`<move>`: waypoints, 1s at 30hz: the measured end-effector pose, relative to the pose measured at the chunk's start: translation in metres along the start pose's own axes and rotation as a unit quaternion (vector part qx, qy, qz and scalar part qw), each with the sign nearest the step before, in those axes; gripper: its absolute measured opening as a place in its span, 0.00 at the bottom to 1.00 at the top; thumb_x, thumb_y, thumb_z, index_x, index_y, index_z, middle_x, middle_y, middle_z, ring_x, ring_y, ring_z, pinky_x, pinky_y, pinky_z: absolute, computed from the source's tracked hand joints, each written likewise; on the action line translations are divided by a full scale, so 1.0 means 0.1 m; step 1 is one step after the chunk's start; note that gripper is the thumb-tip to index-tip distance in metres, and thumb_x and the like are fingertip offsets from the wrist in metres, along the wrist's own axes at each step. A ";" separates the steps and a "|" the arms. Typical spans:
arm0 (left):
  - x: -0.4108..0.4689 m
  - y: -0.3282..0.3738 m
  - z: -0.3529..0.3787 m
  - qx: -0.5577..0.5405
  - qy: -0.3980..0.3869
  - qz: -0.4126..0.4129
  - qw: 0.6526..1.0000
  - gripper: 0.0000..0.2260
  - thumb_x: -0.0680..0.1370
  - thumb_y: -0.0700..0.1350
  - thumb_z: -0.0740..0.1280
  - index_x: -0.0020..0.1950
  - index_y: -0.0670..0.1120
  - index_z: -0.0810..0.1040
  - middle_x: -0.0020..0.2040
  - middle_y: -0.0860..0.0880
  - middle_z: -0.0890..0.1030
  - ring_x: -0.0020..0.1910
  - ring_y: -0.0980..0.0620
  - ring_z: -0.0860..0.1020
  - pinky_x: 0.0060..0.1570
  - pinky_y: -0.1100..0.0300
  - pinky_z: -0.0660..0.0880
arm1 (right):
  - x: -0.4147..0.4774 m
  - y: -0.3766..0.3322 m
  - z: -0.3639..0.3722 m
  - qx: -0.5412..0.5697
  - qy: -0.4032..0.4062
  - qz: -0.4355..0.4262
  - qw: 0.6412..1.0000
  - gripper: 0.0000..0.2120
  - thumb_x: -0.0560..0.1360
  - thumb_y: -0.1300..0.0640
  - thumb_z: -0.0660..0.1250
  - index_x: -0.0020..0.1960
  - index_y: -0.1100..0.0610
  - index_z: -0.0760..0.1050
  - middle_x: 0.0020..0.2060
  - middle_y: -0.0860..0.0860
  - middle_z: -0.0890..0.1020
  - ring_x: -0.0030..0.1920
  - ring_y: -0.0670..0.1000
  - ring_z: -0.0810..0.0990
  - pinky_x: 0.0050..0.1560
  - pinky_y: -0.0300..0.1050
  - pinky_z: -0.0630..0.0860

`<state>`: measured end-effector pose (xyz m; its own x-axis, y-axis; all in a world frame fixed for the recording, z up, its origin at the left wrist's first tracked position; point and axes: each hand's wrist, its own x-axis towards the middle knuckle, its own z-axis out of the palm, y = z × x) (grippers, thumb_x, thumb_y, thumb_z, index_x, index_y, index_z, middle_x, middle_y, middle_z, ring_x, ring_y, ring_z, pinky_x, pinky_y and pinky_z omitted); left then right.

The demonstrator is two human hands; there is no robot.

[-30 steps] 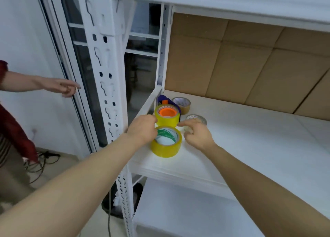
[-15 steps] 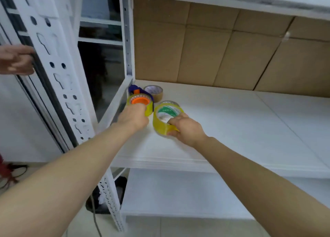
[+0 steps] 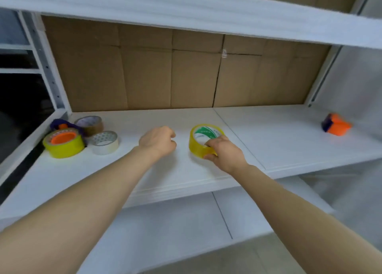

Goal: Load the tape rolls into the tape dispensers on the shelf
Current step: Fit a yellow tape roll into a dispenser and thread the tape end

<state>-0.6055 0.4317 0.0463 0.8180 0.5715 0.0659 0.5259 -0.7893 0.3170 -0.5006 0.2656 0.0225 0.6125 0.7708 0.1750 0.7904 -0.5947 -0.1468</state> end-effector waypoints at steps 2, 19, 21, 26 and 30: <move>0.06 0.49 0.16 0.003 -0.011 0.017 1.000 0.20 0.76 0.45 0.61 0.69 0.53 0.72 0.68 0.50 0.74 0.67 0.45 0.72 0.60 0.55 0.71 | -0.16 0.48 -0.14 0.003 0.009 0.018 1.000 0.16 0.76 0.51 0.63 0.62 0.55 0.72 0.61 0.54 0.76 0.68 0.53 0.65 0.56 0.50 0.74; 0.65 3.95 1.36 0.023 -0.040 0.179 0.983 0.20 0.77 0.45 0.61 0.69 0.51 0.72 0.68 0.48 0.74 0.65 0.45 0.73 0.57 0.55 0.72 | -1.35 3.62 -0.86 0.092 0.072 0.254 0.960 0.17 0.74 0.52 0.67 0.62 0.53 0.74 0.62 0.56 0.74 0.59 0.58 0.75 0.57 0.51 0.74; 0.71 4.26 1.51 0.021 -0.046 0.198 0.979 0.20 0.77 0.44 0.61 0.69 0.50 0.72 0.68 0.48 0.74 0.65 0.45 0.73 0.56 0.55 0.72 | -1.43 3.89 -0.91 0.096 0.080 0.278 0.952 0.17 0.74 0.52 0.67 0.61 0.53 0.74 0.61 0.56 0.74 0.58 0.57 0.75 0.56 0.51 0.74; 1.02 4.96 1.87 0.028 -0.056 0.234 0.970 0.20 0.77 0.44 0.61 0.70 0.49 0.71 0.67 0.47 0.75 0.64 0.45 0.74 0.54 0.57 0.72 | -1.47 4.64 -0.99 0.104 0.106 0.327 0.933 0.16 0.74 0.53 0.67 0.61 0.53 0.75 0.61 0.56 0.74 0.57 0.59 0.75 0.56 0.51 0.74; 1.45 5.57 2.08 0.025 -0.057 0.247 0.967 0.19 0.76 0.43 0.61 0.68 0.49 0.73 0.65 0.46 0.76 0.62 0.43 0.75 0.54 0.55 0.73 | -1.32 5.35 -1.01 0.115 0.109 0.351 0.923 0.16 0.74 0.52 0.67 0.61 0.52 0.75 0.60 0.56 0.74 0.56 0.59 0.76 0.54 0.49 0.73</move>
<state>-0.1455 0.0281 0.0353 0.9910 0.0968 0.0921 0.0738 -0.9712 0.2264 -0.1578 -0.1771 0.0197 0.9801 0.1348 0.1458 0.1903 -0.8471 -0.4961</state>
